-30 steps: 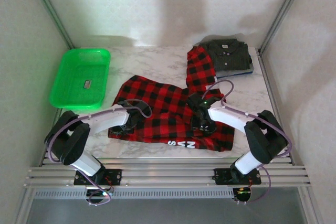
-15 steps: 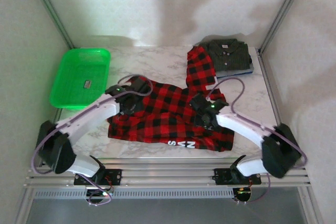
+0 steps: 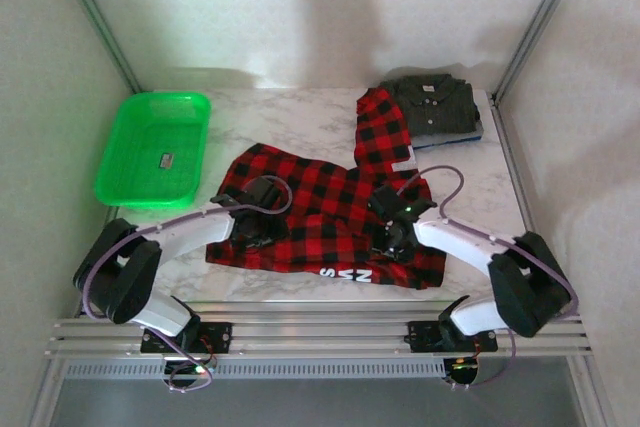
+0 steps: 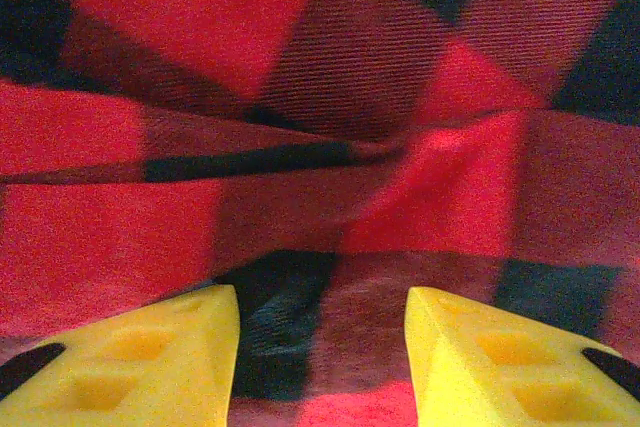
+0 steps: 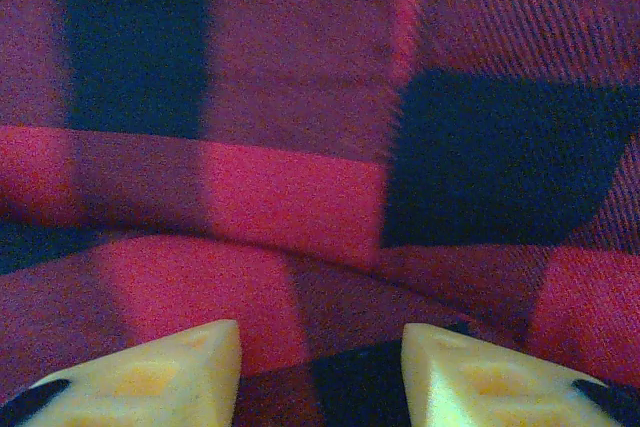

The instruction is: Fold and stack the long sleeve shirts

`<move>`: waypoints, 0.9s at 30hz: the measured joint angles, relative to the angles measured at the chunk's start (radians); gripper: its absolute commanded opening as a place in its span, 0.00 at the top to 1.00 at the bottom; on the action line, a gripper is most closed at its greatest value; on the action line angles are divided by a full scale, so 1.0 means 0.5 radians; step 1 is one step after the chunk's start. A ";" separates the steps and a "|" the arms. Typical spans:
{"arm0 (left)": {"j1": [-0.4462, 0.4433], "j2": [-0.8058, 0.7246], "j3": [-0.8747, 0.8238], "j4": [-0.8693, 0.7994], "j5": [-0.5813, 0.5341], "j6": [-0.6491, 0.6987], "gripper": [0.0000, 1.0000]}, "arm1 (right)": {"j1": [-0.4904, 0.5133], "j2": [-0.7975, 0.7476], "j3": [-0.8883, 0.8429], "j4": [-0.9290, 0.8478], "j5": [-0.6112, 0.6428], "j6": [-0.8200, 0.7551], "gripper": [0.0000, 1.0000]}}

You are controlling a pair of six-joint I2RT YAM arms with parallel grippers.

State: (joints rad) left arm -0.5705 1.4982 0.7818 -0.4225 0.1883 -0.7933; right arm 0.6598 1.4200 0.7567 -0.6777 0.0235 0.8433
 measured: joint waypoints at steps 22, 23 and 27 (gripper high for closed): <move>0.552 0.442 1.391 -0.153 -0.045 0.520 0.03 | -0.913 0.701 1.448 -0.168 0.030 -0.935 0.27; 0.584 0.548 1.463 -0.158 -0.063 0.584 0.04 | -0.941 0.816 1.517 -0.159 0.006 -1.004 0.28; 0.652 0.977 1.751 -0.262 -0.117 0.793 0.07 | -0.984 1.185 1.730 -0.139 -0.050 -1.200 0.29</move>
State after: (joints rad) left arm -0.2447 1.9869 1.6573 -0.5533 0.1299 -0.3965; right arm 0.1677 2.0125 1.6215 -0.7471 -0.0017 0.2432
